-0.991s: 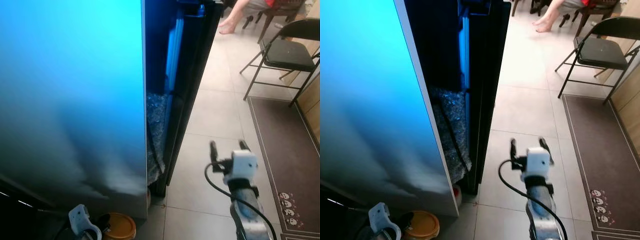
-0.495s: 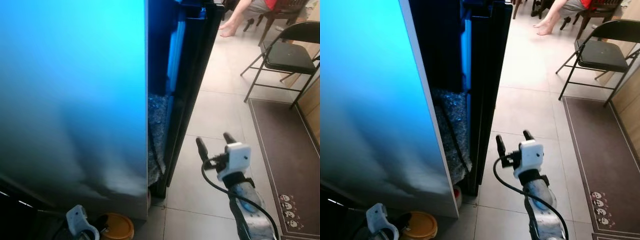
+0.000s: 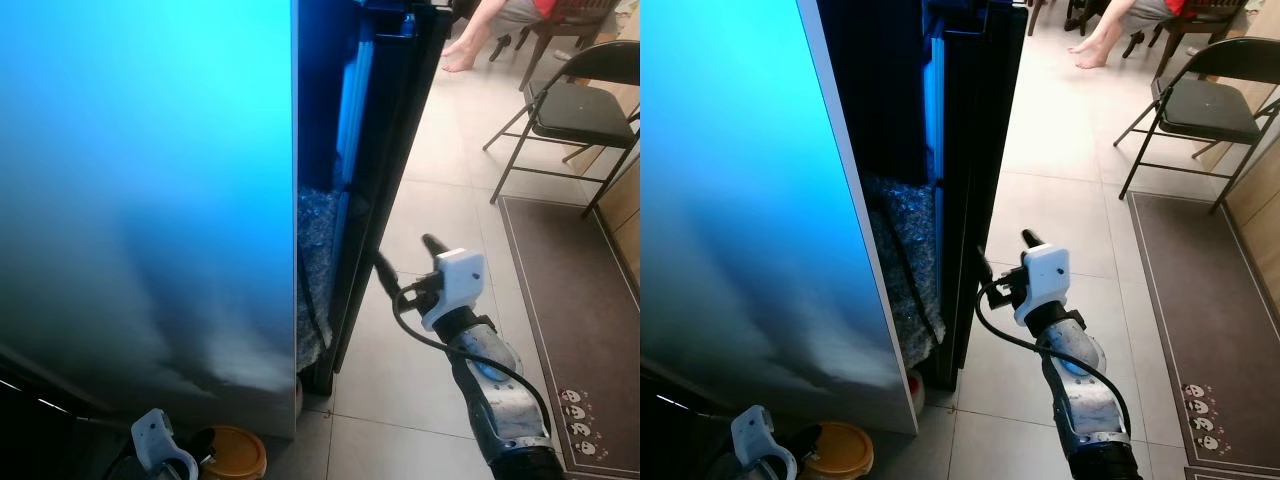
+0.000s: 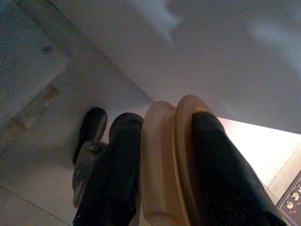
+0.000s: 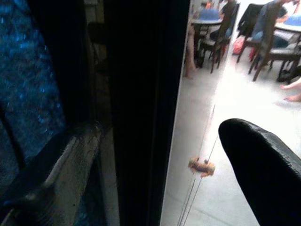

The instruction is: Restocking fridge

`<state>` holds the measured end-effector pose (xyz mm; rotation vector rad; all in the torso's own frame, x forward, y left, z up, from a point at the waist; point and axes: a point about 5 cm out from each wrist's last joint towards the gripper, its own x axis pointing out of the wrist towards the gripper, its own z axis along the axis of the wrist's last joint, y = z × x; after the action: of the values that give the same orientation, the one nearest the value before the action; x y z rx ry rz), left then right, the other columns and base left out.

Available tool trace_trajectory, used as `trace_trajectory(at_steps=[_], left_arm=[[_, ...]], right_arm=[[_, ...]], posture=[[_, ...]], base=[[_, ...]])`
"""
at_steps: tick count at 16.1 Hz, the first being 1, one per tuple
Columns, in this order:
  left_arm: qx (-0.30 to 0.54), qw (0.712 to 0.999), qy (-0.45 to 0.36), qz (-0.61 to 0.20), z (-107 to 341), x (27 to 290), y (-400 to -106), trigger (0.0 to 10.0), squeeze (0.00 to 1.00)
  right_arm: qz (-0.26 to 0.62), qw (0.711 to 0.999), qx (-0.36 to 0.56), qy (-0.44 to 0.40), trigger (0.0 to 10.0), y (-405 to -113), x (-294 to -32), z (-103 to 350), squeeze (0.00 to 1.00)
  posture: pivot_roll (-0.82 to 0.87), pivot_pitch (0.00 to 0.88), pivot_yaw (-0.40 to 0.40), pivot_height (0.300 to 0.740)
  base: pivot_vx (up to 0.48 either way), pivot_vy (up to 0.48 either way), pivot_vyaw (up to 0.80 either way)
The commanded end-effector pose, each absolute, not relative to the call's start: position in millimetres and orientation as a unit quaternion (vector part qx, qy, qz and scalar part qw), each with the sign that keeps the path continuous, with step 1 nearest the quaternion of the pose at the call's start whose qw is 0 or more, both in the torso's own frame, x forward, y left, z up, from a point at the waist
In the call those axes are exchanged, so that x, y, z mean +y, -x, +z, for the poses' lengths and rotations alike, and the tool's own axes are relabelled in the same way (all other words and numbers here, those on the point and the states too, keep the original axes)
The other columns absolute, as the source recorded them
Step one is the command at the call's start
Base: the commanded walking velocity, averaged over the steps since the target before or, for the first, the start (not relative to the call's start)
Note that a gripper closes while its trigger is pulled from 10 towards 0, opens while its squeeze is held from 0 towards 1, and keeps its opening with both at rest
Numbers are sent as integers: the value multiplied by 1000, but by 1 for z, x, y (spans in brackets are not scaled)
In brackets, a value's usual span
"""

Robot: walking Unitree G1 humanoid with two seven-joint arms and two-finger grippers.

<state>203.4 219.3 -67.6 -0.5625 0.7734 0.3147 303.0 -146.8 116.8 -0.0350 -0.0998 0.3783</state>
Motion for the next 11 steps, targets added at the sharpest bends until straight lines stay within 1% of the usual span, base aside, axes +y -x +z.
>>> trace_trajectory(at_steps=[1,3,6,9,10,11], left_arm=[[382,871,269,152,-71,216,-199,10000,0],[380,872,271,151,-70,216,-202,10000,0],[380,871,270,152,-70,217,-200,10000,0],[380,872,270,151,-70,218,-200,10000,0],[379,872,270,151,-70,217,-200,10000,0],[379,872,270,150,-70,216,-201,10000,0]], right_arm=[[204,978,-46,3,10000,-303,-146,120,1000],[245,969,-41,-2,10000,-296,-140,123,1000],[244,969,-32,-2,10000,-296,-142,121,1000],[265,964,-23,4,10000,-306,-138,124,1000],[265,964,-24,4,10000,-309,-138,126,976],[267,963,-28,5,10000,-315,-138,129,4]], posture=[[-152,138,-34,740],[-153,142,-35,740],[-157,145,-35,740],[-152,143,-35,740],[-151,143,-35,740],[-150,143,-35,740]], base=[[0,0,0],[0,0,0],[0,0,0],[0,0,0],[0,0,0],[0,0,0]])
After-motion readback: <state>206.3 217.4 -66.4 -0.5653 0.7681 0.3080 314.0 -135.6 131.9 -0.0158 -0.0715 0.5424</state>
